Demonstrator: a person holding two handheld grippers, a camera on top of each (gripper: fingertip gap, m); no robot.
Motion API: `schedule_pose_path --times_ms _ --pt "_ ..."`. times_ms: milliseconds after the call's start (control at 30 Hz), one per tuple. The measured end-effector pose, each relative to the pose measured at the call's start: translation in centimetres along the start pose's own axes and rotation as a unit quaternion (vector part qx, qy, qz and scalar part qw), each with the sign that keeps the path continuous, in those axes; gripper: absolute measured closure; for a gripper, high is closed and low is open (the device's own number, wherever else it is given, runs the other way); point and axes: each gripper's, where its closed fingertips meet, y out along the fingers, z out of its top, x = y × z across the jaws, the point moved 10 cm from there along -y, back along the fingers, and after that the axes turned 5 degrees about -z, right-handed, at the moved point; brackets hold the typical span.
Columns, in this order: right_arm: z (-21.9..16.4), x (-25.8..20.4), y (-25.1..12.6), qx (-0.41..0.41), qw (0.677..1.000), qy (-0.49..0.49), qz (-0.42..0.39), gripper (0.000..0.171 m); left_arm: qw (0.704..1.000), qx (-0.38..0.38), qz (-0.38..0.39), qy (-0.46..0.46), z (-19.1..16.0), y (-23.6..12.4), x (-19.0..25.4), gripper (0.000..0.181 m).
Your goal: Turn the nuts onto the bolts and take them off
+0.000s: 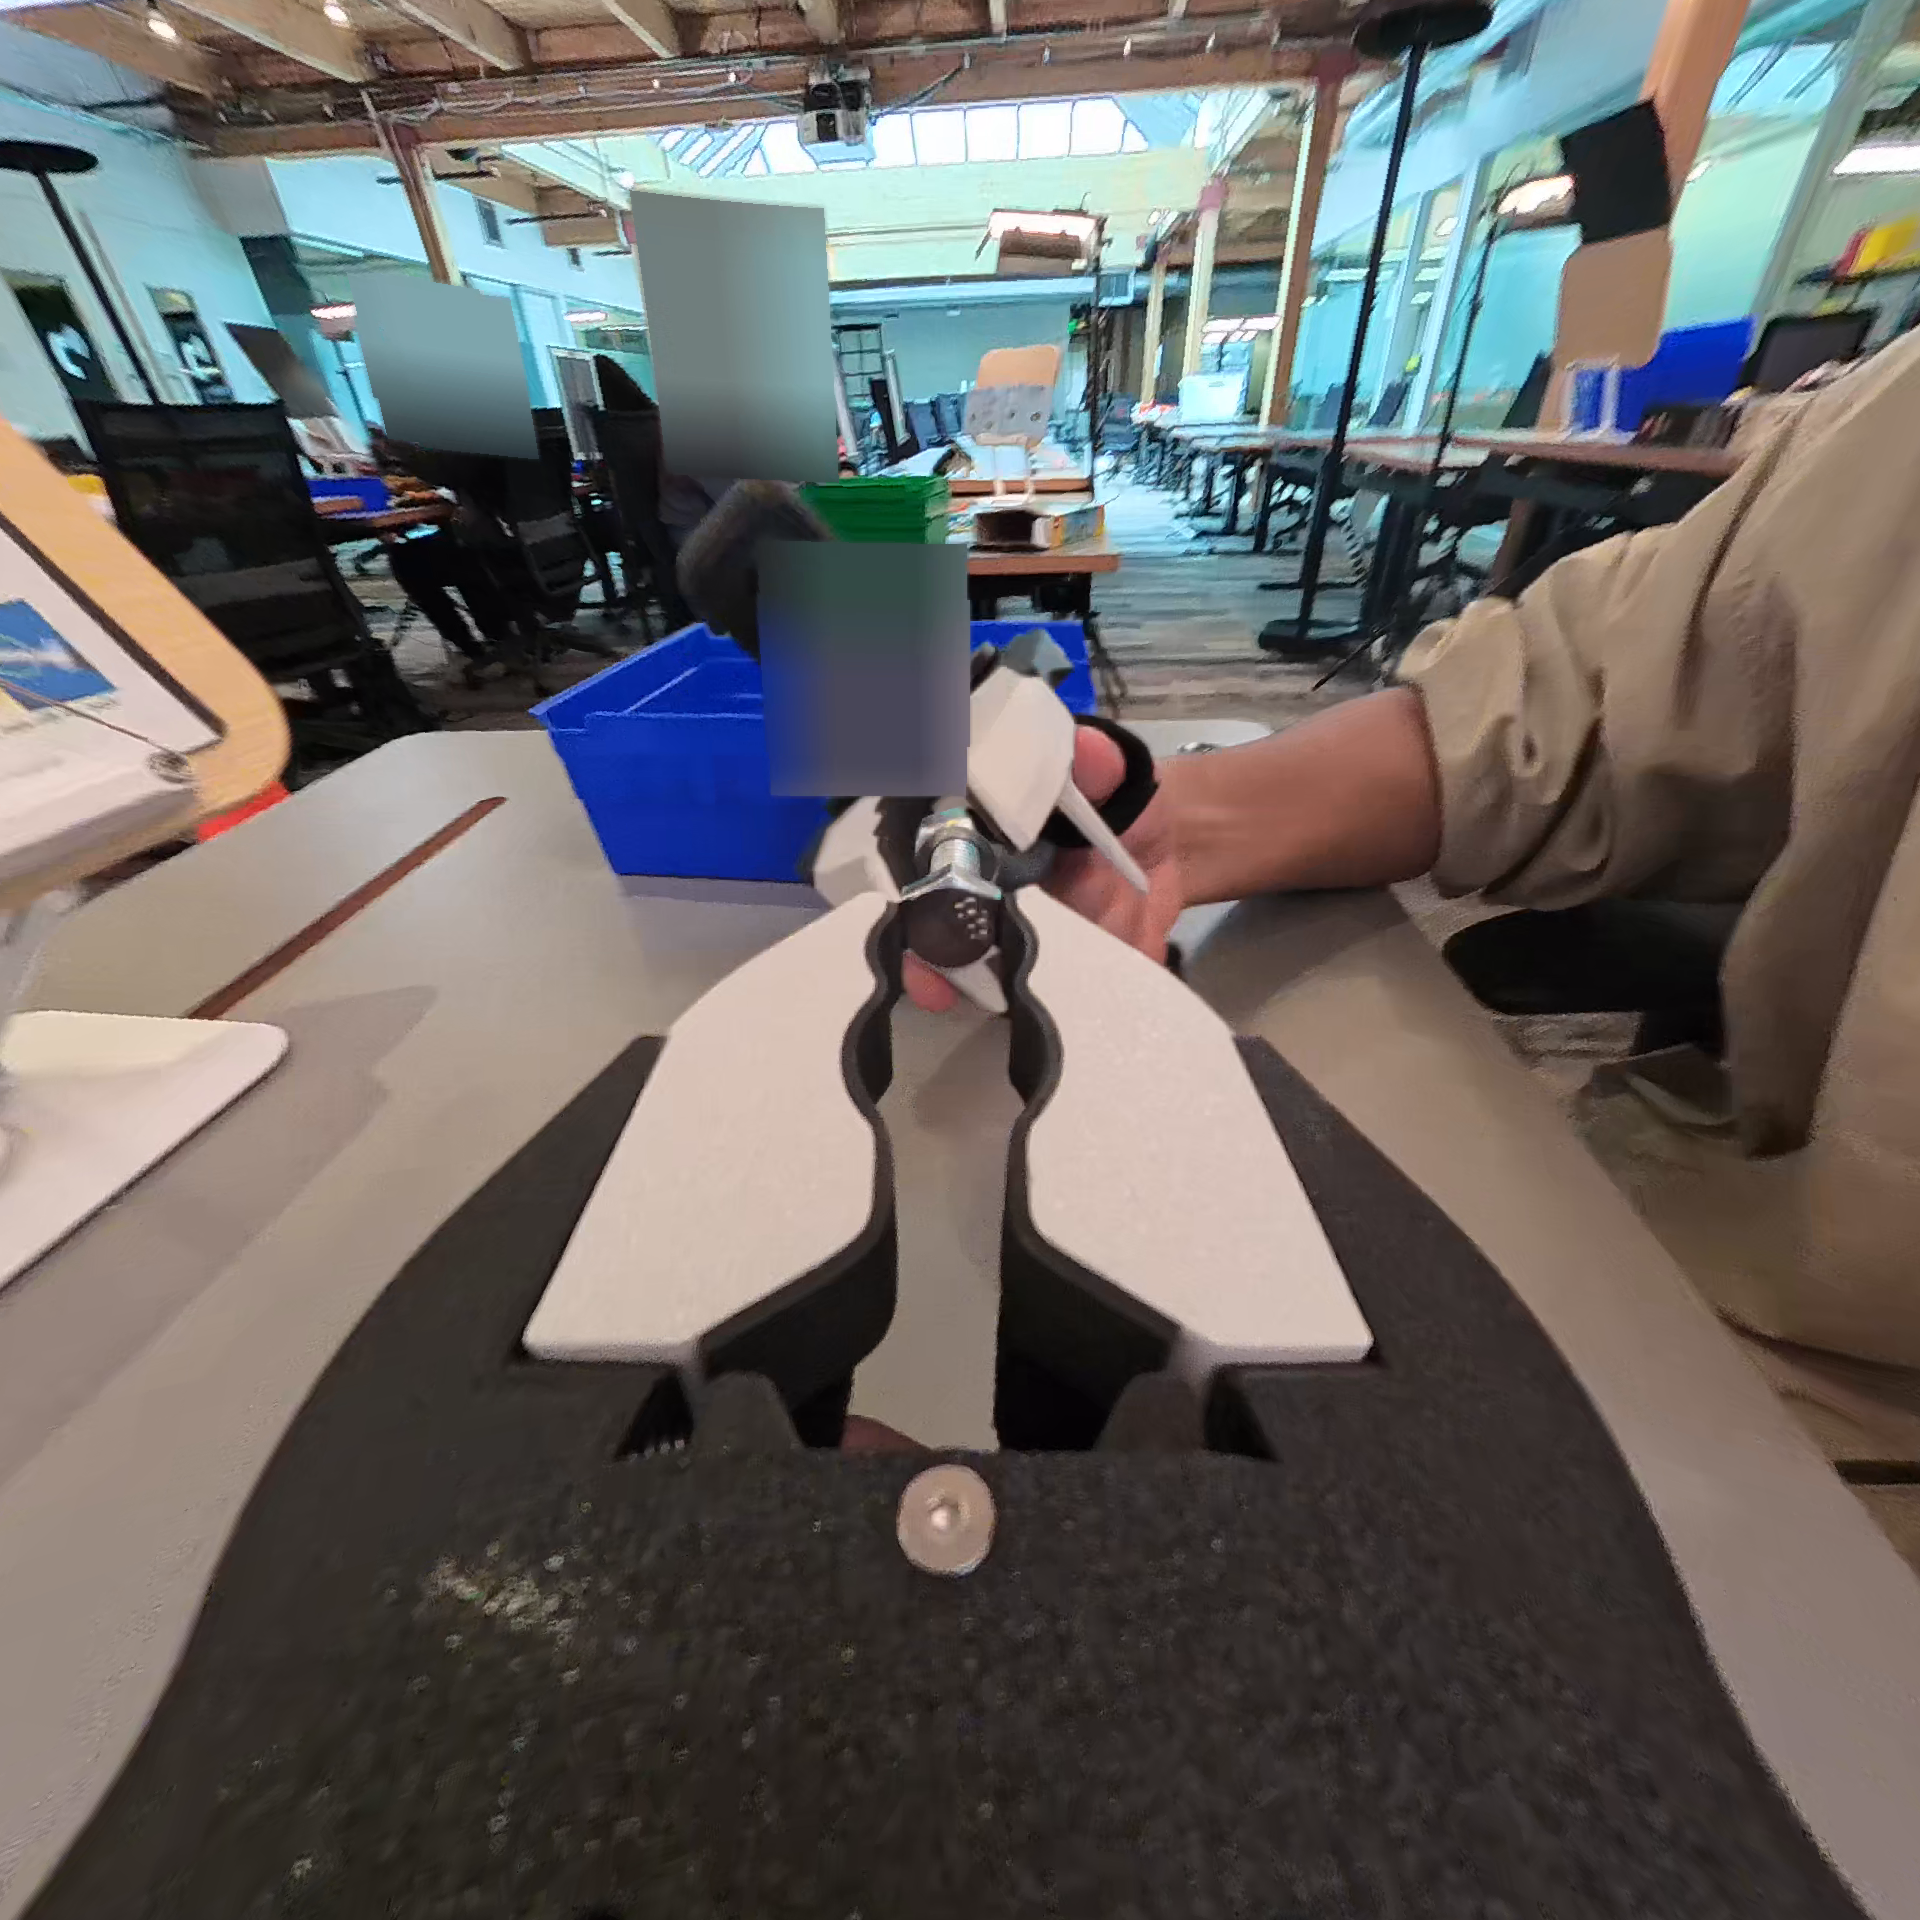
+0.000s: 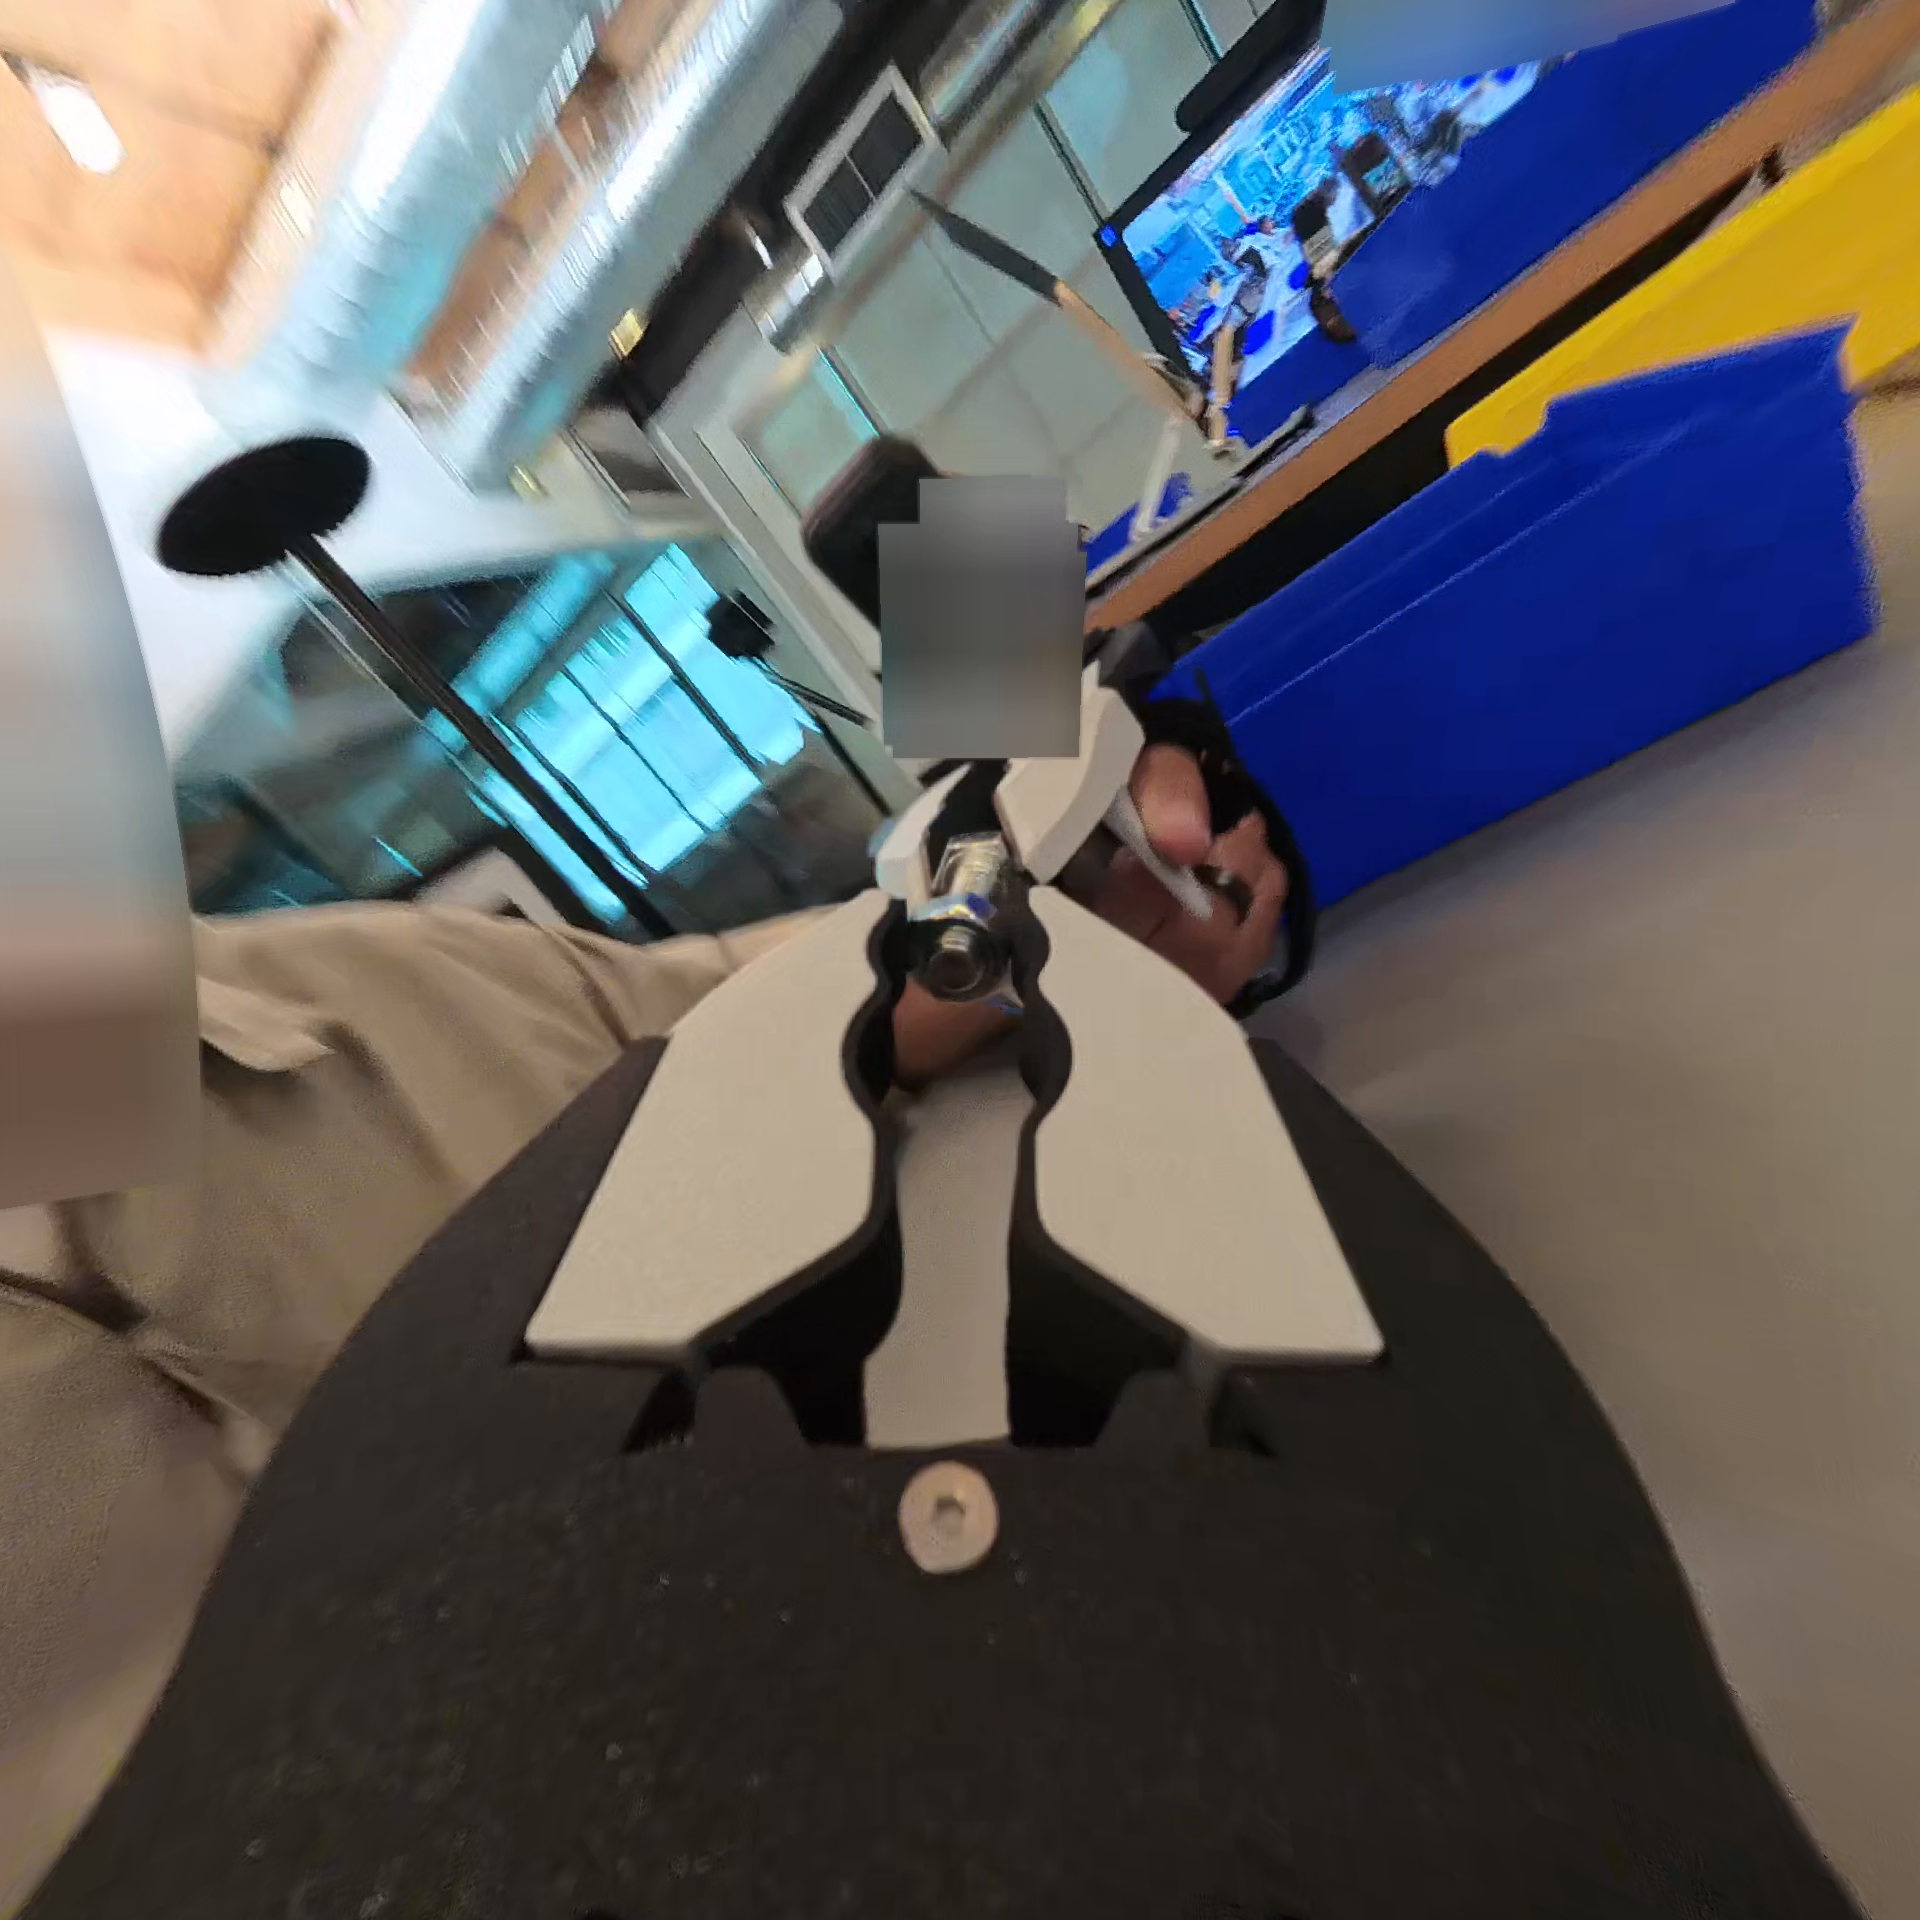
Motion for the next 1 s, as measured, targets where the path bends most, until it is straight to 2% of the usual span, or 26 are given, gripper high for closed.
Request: schedule_pose_path --times_ms 100,133,200,267,333,400,467,500,567,667,700,767,900,933,967,1000 --pt "0.1 -1.4 -0.3 -0.035 0.980 -0.186 -0.056 0.152 0.998 0.017 -0.033 -0.044 -0.3 0.3 -0.1 0.164" --pt "-0.1 -1.9 -0.4 -0.050 0.957 -0.274 -0.080 0.152 0.997 0.019 -0.045 -0.056 -0.4 0.4 0.0 0.164" --pt "-0.8 -2.9 -0.7 -0.080 0.889 -0.437 -0.114 0.153 0.996 0.007 -0.066 -0.067 -0.8 0.9 0.2 0.164" --pt "-1.4 -3.4 -0.9 -0.091 0.836 -0.525 -0.134 0.152 0.995 0.003 -0.068 -0.072 -1.1 1.2 0.3 0.164" --pt "-1.6 -3.5 -1.0 -0.094 0.818 -0.549 -0.140 0.152 0.994 0.000 -0.072 -0.076 -1.2 1.3 0.2 0.164" --pt "-1.7 -3.3 -1.1 -0.077 0.838 -0.525 -0.129 0.152 0.995 0.000 -0.072 -0.067 -1.1 1.3 0.4 0.164" --pt "-1.5 -3.0 -1.1 -0.057 0.882 -0.458 -0.098 0.140 0.997 0.005 -0.060 -0.049 -0.7 1.1 0.5 0.164" --pt "-1.1 -2.8 -1.1 -0.048 0.905 -0.412 -0.089 0.133 0.997 0.012 -0.056 -0.042 -0.5 0.9 0.6 0.164" --pt "-0.4 -2.0 -1.0 -0.031 0.948 -0.307 -0.077 0.128 0.999 0.023 -0.032 -0.021 0.0 0.4 0.5 0.164" --pt "0.0 -0.4 -0.8 -0.001 0.992 -0.119 -0.031 0.125 1.000 0.016 0.001 0.016 0.5 -0.2 0.4 0.164" --pt "0.0 0.1 -0.7 0.010 0.998 -0.058 -0.009 0.129 1.000 0.014 0.011 0.025 0.5 -0.3 0.3 0.164" --pt "-0.3 0.8 -0.4 0.021 0.999 0.030 0.036 0.125 0.999 0.010 0.018 0.032 0.6 -0.4 0.3 0.164" --pt "-0.7 0.8 0.2 0.052 0.988 0.111 0.089 0.127 0.998 -0.009 0.032 0.052 0.3 -0.2 0.3 0.164" --pt "-0.7 0.8 0.3 0.051 0.987 0.127 0.088 0.134 0.998 -0.011 0.029 0.055 0.2 -0.2 0.3 0.164" --pt "-0.9 1.0 0.4 0.046 0.986 0.138 0.079 0.148 0.998 -0.009 0.026 0.053 0.3 -0.1 0.4 0.164" --pt "-1.0 1.1 0.5 0.041 0.986 0.143 0.075 0.152 0.998 -0.008 0.028 0.055 0.3 -0.1 0.4 0.164"
